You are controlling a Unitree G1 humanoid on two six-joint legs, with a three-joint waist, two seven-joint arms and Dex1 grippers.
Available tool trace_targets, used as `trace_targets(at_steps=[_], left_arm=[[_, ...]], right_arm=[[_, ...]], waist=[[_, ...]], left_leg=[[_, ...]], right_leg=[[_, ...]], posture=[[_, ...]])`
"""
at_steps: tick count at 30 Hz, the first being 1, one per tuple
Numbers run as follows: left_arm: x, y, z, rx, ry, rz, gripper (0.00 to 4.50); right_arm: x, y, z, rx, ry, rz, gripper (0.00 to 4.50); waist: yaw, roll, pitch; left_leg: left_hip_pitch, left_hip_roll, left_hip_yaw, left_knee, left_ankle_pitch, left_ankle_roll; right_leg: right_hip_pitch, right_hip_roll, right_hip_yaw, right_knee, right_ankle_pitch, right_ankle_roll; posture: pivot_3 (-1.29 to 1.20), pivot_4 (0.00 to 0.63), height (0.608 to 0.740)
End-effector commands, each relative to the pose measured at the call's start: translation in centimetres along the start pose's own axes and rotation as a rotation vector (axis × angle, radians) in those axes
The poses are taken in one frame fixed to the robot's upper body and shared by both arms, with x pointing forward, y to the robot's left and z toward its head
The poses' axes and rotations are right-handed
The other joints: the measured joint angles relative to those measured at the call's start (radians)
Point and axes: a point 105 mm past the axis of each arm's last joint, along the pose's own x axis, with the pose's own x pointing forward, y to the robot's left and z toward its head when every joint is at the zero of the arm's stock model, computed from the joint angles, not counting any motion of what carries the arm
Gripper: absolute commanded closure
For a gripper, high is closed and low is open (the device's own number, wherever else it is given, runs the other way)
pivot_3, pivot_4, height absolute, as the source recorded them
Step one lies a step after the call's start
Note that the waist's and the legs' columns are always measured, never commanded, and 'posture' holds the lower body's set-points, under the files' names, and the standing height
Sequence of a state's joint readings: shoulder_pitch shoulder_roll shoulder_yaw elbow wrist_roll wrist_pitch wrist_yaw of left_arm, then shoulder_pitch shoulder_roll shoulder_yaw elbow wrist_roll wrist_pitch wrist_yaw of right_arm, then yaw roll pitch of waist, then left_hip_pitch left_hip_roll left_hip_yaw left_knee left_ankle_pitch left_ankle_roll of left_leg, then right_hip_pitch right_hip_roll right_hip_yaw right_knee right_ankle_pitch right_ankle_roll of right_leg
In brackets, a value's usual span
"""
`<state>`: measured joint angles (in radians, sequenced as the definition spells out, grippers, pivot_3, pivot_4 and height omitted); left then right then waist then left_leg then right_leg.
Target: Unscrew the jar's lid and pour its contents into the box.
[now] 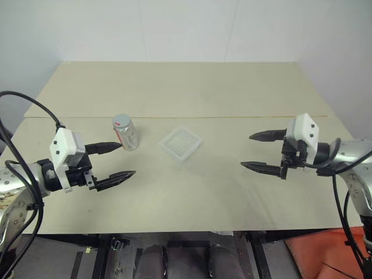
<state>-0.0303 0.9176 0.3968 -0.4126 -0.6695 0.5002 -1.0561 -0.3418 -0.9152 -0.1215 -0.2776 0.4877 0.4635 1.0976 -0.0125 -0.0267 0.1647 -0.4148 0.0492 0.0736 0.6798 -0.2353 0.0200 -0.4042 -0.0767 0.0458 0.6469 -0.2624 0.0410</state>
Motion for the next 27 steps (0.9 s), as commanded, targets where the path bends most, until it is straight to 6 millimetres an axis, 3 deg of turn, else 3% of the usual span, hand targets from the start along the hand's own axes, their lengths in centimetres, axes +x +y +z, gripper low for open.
trace_targets(at_steps=[1, 8, 27], left_arm=[[-0.52, 0.23, 0.51, 0.035, 0.001, 0.012, 0.04], [0.14, 0.26, 0.32, 0.044, -0.024, 0.017, 0.04], [0.0, -0.29, 0.06, 0.041, -0.024, 0.005, 0.04]], right_arm=[[-0.74, -0.15, 1.29, -0.046, -0.018, -0.022, 0.0], [-1.21, -1.13, 1.28, -0.063, -0.002, -0.056, 0.0], [-1.26, -0.86, 1.67, -0.085, 0.007, -0.009, 0.0]], waist=[[0.0, 0.0, 0.0], [0.0, 0.0, 0.0], [0.0, 0.0, 0.0]], left_leg=[[0.0, 0.0, 0.0, 0.0, 0.0, 0.0], [0.0, 0.0, 0.0, 0.0, 0.0, 0.0], [0.0, 0.0, 0.0, 0.0, 0.0, 0.0]], right_leg=[[0.0, 0.0, 0.0, 0.0, 0.0, 0.0], [0.0, 0.0, 0.0, 0.0, 0.0, 0.0], [0.0, 0.0, 0.0, 0.0, 0.0, 0.0]], posture=[[0.0, 0.15, 0.74], [0.0, 0.15, 0.74], [0.0, 0.15, 0.74]])
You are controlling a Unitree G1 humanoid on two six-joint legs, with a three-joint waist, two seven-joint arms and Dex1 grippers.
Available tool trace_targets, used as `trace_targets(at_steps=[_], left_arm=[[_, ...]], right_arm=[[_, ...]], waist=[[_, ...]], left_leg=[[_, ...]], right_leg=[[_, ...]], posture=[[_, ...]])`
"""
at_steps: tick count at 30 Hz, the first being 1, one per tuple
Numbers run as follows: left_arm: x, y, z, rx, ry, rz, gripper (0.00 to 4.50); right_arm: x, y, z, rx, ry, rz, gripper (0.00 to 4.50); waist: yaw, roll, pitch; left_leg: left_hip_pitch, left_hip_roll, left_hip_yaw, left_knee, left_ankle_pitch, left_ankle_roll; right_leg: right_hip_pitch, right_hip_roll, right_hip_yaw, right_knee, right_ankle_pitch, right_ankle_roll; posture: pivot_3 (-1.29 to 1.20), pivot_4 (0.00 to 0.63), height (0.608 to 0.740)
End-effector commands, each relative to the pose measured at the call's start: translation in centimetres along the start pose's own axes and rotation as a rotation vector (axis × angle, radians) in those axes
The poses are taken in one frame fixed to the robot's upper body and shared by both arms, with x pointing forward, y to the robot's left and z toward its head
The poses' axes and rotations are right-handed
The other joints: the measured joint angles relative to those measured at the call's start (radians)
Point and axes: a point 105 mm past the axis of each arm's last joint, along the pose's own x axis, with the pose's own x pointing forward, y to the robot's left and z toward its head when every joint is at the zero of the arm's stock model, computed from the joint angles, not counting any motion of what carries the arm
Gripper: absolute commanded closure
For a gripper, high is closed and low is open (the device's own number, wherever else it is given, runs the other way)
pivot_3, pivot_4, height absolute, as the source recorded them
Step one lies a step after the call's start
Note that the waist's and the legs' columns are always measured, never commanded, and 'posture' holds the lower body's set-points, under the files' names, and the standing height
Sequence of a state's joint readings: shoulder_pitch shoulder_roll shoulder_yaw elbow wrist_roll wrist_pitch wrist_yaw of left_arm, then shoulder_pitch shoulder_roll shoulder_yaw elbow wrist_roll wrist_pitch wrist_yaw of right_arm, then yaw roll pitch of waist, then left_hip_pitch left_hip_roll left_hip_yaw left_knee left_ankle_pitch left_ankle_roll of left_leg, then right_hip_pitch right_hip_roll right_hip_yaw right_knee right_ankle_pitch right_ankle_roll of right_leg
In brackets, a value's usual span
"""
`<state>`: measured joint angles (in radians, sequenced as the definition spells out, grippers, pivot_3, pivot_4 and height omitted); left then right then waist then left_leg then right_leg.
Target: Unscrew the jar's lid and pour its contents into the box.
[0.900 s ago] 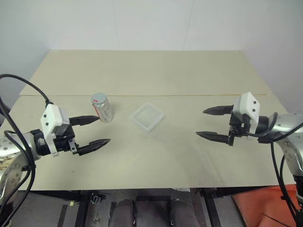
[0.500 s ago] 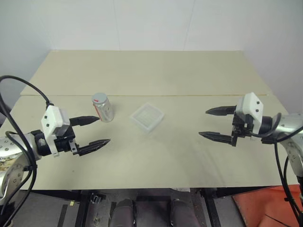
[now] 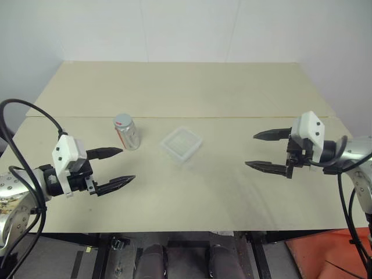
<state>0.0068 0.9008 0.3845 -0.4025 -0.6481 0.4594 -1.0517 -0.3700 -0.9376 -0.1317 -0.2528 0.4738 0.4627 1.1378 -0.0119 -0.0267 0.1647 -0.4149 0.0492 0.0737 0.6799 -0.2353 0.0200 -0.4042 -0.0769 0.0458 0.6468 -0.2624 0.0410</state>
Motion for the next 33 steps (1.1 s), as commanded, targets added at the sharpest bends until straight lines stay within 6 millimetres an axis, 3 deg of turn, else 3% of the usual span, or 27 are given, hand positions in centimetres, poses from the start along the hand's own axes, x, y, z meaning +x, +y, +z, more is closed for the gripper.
trace_targets(at_steps=[1, 15, 21, 29, 33], left_arm=[[0.0, -0.1, 1.1, 0.051, -0.033, -0.006, 0.04], [0.2, 0.1, 1.2, 0.044, -0.044, 0.006, 0.04], [0.4, 1.1, 0.4, 0.012, -0.061, 0.12, 0.04], [0.4, 0.4, 0.6, 0.01, -0.075, 0.08, 0.04], [0.3, 1.4, -0.1, 0.0, -0.057, 0.185, 0.04]], right_arm=[[-0.7, -0.3, 1.4, -0.064, -0.013, -0.016, 0.0], [-0.8, -0.3, 1.5, -0.057, -0.018, -0.027, 0.0], [-0.6, -0.2, 1.5, -0.049, -0.026, -0.022, 0.0], [-0.5, -0.2, 1.3, -0.045, -0.022, -0.005, 0.0], [-0.2, 0.0, 1.4, -0.046, -0.025, 0.002, 0.0]], waist=[[0.0, 0.0, 0.0], [0.0, 0.0, 0.0], [0.0, 0.0, 0.0], [0.0, 0.0, 0.0], [0.0, 0.0, 0.0]], left_leg=[[0.0, 0.0, 0.0, 0.0, 0.0, 0.0], [0.0, 0.0, 0.0, 0.0, 0.0, 0.0], [0.0, 0.0, 0.0, 0.0, 0.0, 0.0], [0.0, 0.0, -0.001, 0.0, 0.0, 0.0], [0.0, 0.0, -0.001, 0.0, 0.0, 0.0]], right_leg=[[0.0, 0.0, 0.0, 0.0, 0.0, 0.0], [0.0, 0.0, 0.0, 0.0, 0.0, 0.0], [0.0, 0.0, 0.0, 0.0, 0.0, 0.0], [0.0, 0.0, 0.0, 0.0, 0.0, 0.0], [0.0, 0.0, 0.0, 0.0, 0.0, 0.0]], posture=[[0.0, 0.15, 0.74], [0.0, 0.15, 0.74], [0.0, 0.15, 0.74], [0.0, 0.15, 0.74], [0.0, 0.15, 0.74]])
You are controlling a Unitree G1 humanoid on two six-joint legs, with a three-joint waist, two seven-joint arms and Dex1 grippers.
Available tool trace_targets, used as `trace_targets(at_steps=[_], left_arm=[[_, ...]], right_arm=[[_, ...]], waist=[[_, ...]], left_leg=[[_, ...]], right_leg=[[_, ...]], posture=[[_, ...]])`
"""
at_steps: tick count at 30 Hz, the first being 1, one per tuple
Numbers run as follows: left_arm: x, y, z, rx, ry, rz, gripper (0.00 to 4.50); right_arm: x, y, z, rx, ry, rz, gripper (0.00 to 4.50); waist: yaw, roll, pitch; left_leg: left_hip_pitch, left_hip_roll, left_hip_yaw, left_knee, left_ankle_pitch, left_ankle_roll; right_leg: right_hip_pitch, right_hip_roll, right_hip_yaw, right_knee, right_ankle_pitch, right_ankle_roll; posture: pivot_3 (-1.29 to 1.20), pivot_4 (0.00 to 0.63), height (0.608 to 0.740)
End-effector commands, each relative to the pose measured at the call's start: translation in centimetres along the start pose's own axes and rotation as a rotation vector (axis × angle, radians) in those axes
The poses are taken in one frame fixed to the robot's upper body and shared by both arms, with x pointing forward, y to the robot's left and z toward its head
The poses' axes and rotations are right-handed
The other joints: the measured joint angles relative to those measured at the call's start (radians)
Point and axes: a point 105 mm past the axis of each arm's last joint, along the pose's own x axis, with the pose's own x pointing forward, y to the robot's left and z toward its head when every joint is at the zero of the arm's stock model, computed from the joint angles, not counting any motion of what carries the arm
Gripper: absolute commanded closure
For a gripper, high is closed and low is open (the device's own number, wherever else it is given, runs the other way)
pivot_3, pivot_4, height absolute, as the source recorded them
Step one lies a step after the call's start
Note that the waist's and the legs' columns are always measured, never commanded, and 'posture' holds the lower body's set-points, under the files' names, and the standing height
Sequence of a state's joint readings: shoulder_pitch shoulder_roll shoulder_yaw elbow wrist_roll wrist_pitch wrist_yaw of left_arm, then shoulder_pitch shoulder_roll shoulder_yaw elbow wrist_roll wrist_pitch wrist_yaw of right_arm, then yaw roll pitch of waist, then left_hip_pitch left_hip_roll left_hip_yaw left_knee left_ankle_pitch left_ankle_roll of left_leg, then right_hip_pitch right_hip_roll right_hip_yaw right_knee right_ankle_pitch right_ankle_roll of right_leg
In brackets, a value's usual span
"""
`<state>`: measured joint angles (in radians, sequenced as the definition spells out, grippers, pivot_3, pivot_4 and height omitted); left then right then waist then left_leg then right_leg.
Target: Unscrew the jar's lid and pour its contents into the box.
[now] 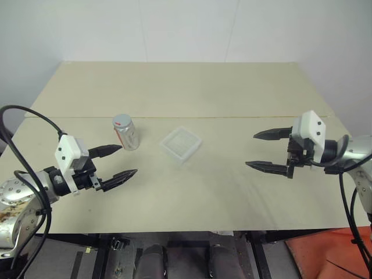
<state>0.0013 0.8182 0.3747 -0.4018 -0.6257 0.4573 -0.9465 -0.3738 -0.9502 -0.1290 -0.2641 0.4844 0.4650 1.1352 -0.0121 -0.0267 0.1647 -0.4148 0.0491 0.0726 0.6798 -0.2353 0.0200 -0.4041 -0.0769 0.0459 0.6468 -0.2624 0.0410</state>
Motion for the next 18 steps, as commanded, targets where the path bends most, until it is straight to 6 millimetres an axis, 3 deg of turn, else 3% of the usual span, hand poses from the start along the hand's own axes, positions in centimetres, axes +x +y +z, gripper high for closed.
trace_targets(at_steps=[1, 7, 10, 18], left_arm=[[-0.3, 1.2, -0.4, 0.027, 0.004, 0.14, 0.04], [0.3, 3.5, -3.7, -0.064, -0.041, 0.499, 0.04], [1.6, 3.6, -5.7, -0.049, -0.04, 0.586, 0.04], [4.2, 6.1, -6.5, -0.009, -0.141, 0.764, 0.04]], right_arm=[[-0.1, 0.0, 1.1, -0.034, -0.029, -0.001, 0.0], [-0.2, 0.4, 0.8, -0.034, -0.025, 0.005, 0.0], [0.0, 0.2, 1.0, -0.039, -0.032, 0.001, 0.0], [0.2, 0.5, 1.9, -0.064, -0.052, 0.006, 0.0]], waist=[[0.0, 0.0, 0.0], [0.002, 0.0, 0.0], [0.009, 0.0, 0.0], [0.022, 0.0, 0.0]], left_leg=[[0.0, 0.0, 0.0, 0.0, 0.0, 0.0], [0.0, 0.0, -0.003, 0.0, 0.0, 0.0], [0.0, -0.001, -0.005, 0.001, 0.0, 0.0], [0.0, -0.001, -0.005, 0.001, 0.0, 0.0]], right_leg=[[0.0, 0.0, 0.0, 0.0, 0.0, 0.0], [0.0, 0.0, 0.0, 0.0, 0.0, 0.0], [0.002, 0.0, 0.0, 0.0, 0.0, 0.0], [0.001, 0.0, -0.001, 0.0, 0.001, 0.0]], posture=[[0.0, 0.15, 0.74], [0.0, 0.15, 0.74], [0.0, 0.15, 0.74], [0.0, 0.15, 0.74]])
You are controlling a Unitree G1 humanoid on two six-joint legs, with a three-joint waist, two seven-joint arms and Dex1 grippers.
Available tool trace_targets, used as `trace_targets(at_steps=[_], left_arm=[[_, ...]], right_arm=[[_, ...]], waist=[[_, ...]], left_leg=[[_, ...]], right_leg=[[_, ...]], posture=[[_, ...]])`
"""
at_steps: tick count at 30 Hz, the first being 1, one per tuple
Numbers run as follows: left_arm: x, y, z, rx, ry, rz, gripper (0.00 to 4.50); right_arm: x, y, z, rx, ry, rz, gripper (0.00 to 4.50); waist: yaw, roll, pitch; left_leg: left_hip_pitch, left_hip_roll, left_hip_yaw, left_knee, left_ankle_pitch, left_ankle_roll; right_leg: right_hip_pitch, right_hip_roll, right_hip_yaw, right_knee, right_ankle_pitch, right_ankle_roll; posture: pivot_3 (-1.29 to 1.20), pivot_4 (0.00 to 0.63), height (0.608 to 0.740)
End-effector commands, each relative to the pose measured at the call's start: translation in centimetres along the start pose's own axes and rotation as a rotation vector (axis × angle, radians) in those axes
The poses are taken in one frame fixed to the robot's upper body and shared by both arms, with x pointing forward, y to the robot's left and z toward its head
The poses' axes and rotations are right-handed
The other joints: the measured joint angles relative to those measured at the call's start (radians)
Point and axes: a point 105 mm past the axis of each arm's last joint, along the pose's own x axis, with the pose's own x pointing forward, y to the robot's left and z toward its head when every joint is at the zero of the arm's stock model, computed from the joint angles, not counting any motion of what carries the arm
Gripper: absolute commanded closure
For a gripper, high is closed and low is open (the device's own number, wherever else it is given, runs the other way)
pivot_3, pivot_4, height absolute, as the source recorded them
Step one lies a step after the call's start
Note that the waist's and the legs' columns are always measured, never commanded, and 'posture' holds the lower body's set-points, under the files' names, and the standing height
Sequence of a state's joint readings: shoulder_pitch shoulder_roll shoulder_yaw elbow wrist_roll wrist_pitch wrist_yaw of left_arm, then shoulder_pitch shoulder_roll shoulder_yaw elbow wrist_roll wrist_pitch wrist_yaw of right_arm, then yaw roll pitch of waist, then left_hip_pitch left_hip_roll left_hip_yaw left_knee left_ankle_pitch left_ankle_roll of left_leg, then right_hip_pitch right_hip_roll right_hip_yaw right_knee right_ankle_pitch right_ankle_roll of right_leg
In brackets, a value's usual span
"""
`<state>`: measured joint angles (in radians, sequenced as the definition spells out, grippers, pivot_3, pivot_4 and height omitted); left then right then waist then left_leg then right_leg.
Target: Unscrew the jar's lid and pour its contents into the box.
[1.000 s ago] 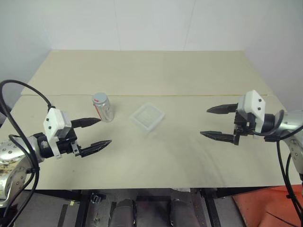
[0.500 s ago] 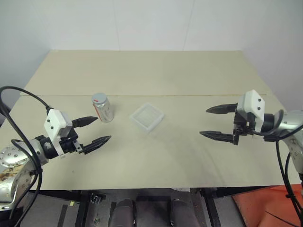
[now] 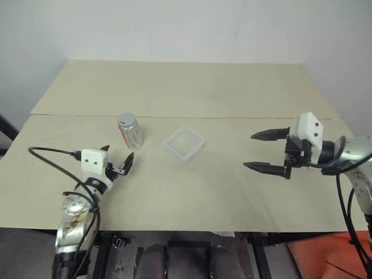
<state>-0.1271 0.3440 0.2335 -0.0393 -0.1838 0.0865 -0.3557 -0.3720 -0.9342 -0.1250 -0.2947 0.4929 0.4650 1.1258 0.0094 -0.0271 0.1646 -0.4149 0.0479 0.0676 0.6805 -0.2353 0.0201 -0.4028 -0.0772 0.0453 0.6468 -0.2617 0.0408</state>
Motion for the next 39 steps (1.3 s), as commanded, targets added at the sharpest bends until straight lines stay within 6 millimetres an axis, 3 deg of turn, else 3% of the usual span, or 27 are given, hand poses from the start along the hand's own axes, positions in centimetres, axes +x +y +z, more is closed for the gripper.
trace_targets(at_steps=[1, 10, 30, 38, 39], left_arm=[[1.1, 0.3, 1.0, 0.036, -0.083, 0.042, 0.04], [2.5, -1.2, 0.9, 0.007, -0.087, -0.061, 0.04], [6.3, 0.7, 1.7, -0.001, -0.069, -0.166, 0.04], [6.9, 0.3, 1.8, 0.012, -0.084, -0.205, 0.04], [7.0, 0.3, 1.7, 0.012, -0.083, -0.205, 0.22]], right_arm=[[-0.2, 0.0, 1.5, -0.053, -0.027, -0.006, 0.0], [-0.5, 0.4, 2.0, -0.065, -0.03, -0.005, 0.0], [-0.4, 1.1, 2.1, -0.063, -0.034, 0.0, 0.0], [-0.5, 1.3, 2.3, -0.069, -0.038, -0.005, 0.0], [-0.4, 1.3, 2.4, -0.068, -0.04, -0.004, 0.0]], waist=[[0.001, 0.0, 0.0], [0.0, 0.0, 0.0], [0.0, 0.0, 0.0], [0.001, 0.0, 0.0], [0.001, 0.0, 0.0]], left_leg=[[0.0, 0.0, 0.0, 0.0, 0.0, 0.0], [0.0, 0.0, 0.0, 0.0, 0.0, 0.0], [-0.001, 0.0, 0.002, 0.0, 0.0, 0.0], [-0.001, 0.0, 0.004, 0.0, 0.0, 0.0], [-0.001, 0.0, 0.004, 0.0, 0.0, 0.0]], right_leg=[[0.0, 0.0, 0.0, 0.0, 0.0, 0.0], [0.0, 0.0, 0.0, 0.0, 0.0, 0.0], [0.0, 0.0, -0.001, 0.0, 0.0, 0.0], [0.0, 0.0, -0.001, 0.0, 0.0, 0.001], [0.0, 0.0, -0.001, 0.0, 0.0, 0.0]], posture=[[0.0, 0.15, 0.74], [0.0, 0.15, 0.74], [0.0, 0.15, 0.74], [0.0, 0.15, 0.74], [0.0, 0.15, 0.74]])
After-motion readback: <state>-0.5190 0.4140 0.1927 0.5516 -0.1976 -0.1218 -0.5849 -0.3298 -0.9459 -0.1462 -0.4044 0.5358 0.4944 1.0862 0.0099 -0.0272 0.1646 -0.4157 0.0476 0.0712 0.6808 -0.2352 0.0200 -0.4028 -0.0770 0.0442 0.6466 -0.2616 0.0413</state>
